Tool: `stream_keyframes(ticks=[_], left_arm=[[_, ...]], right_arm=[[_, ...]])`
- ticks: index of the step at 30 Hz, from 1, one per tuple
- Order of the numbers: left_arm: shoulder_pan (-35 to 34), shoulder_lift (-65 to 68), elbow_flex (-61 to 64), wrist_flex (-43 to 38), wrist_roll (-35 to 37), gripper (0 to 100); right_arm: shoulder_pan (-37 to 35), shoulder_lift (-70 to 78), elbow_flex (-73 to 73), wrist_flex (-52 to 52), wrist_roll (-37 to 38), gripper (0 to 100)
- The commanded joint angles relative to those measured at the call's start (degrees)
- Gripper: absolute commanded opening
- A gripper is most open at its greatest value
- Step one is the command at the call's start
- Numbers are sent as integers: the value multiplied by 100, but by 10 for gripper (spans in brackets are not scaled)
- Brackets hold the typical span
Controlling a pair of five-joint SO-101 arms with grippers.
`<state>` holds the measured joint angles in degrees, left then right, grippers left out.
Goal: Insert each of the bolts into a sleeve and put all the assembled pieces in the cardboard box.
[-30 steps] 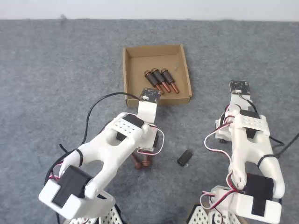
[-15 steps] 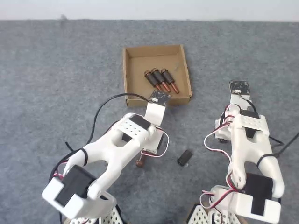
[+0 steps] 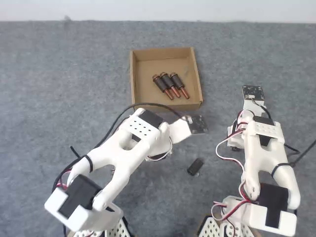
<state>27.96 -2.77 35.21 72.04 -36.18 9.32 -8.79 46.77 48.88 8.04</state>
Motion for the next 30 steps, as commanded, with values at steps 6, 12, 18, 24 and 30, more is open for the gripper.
stream_keyframes(ticks=[6,12,18,24,30], left_arm=[[-88,-53,-303,-589,862,179],[-53,-229,-365,-193,888,115],[176,-1389,-48,229,1741,26],[185,-2549,760,510,2453,12],[-79,-2418,1640,149,3174,12]], right_arm=[[-66,-207,-44,-92,202,7],[-75,-207,-44,-101,211,7],[-84,-198,-44,-154,211,7],[-84,-198,-44,-154,211,7],[-84,-198,-44,-145,211,7]])
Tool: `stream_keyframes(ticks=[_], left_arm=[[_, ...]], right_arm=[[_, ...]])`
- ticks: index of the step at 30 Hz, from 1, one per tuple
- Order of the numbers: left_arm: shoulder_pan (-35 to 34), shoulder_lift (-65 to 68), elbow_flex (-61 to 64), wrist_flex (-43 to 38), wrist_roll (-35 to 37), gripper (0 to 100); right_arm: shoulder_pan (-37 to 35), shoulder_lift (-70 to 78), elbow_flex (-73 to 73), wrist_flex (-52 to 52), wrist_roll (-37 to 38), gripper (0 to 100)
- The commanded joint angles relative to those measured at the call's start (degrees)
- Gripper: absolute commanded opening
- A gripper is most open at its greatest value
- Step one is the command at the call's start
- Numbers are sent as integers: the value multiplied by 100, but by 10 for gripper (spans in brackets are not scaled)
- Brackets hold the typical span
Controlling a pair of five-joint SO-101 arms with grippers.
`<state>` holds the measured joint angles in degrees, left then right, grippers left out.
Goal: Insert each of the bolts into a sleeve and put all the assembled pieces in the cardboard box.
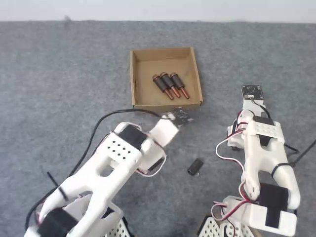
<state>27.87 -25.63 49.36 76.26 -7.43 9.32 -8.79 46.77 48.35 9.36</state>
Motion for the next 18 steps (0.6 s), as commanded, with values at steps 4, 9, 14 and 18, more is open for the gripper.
stream_keyframes(ticks=[4,9,14,18], left_arm=[[-62,-123,769,-730,870,12],[-79,-79,1174,-1160,1090,11],[-765,-79,1165,-1240,1073,11],[-1046,-70,1279,-1398,1055,11]], right_arm=[[-84,-189,-44,-92,79,7],[-84,-189,-44,-92,70,7],[-84,-189,-44,-92,62,7],[-84,-189,-44,-101,53,7]])
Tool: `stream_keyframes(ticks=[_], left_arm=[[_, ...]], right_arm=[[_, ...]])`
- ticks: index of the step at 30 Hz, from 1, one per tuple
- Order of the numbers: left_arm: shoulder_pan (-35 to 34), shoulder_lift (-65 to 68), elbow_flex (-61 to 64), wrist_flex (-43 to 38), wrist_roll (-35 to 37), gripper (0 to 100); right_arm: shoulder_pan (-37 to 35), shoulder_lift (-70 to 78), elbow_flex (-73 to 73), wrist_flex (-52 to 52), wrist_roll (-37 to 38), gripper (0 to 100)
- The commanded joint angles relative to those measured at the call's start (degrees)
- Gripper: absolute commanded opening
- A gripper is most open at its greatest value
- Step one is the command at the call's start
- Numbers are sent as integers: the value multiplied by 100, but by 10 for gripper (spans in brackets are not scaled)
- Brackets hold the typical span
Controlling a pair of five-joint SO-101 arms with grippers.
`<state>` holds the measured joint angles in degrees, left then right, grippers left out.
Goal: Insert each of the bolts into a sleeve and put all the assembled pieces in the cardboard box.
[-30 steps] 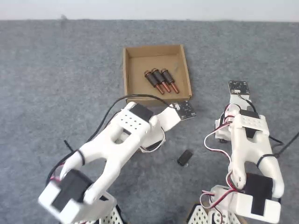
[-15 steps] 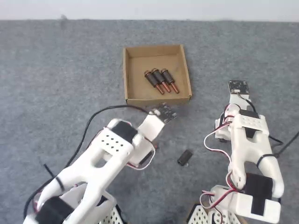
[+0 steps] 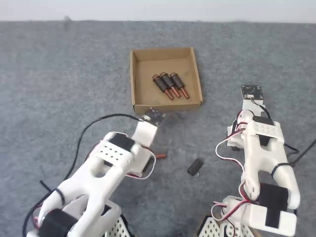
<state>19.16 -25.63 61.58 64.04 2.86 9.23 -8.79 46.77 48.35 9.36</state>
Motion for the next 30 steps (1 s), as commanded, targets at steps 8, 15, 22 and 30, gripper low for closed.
stream_keyframes(ticks=[8,15,22,30], left_arm=[[-149,-70,154,-334,62,11],[-149,-70,75,-352,70,11],[-149,774,-418,-422,431,11],[-193,1741,-1297,-378,800,11]], right_arm=[[-75,-189,-44,-101,53,7],[-75,-189,-44,-92,44,7],[-75,-189,-44,-92,35,7],[-66,-198,-35,-75,35,7]])
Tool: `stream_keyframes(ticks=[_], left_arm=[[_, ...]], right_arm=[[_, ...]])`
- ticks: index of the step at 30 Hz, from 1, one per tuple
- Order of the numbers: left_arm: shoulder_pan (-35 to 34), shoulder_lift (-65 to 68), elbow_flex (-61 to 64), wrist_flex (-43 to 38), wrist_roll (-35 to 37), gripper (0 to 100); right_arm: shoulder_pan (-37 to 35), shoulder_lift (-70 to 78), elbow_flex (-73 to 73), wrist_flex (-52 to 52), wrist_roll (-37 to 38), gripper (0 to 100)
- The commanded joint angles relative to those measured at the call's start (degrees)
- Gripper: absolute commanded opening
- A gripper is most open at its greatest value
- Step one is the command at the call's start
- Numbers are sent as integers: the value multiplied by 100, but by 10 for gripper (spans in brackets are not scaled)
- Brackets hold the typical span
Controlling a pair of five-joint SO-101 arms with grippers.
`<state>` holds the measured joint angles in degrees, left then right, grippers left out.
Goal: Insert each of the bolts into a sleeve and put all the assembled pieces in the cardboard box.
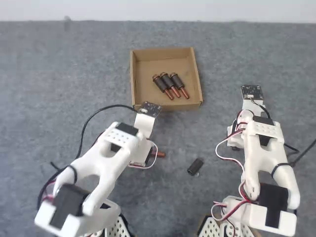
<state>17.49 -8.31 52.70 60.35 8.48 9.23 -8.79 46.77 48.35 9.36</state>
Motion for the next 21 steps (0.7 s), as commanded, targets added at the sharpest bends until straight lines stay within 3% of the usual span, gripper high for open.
stream_keyframes(ticks=[1,15,21], left_arm=[[-26,0,-470,-35,308,11],[-26,62,-532,-1864,1459,12],[18,9,-567,-2066,1899,12]], right_arm=[[-66,-198,-35,-75,35,7],[-48,-207,-35,-75,70,7],[-48,-207,-35,-75,79,7]])
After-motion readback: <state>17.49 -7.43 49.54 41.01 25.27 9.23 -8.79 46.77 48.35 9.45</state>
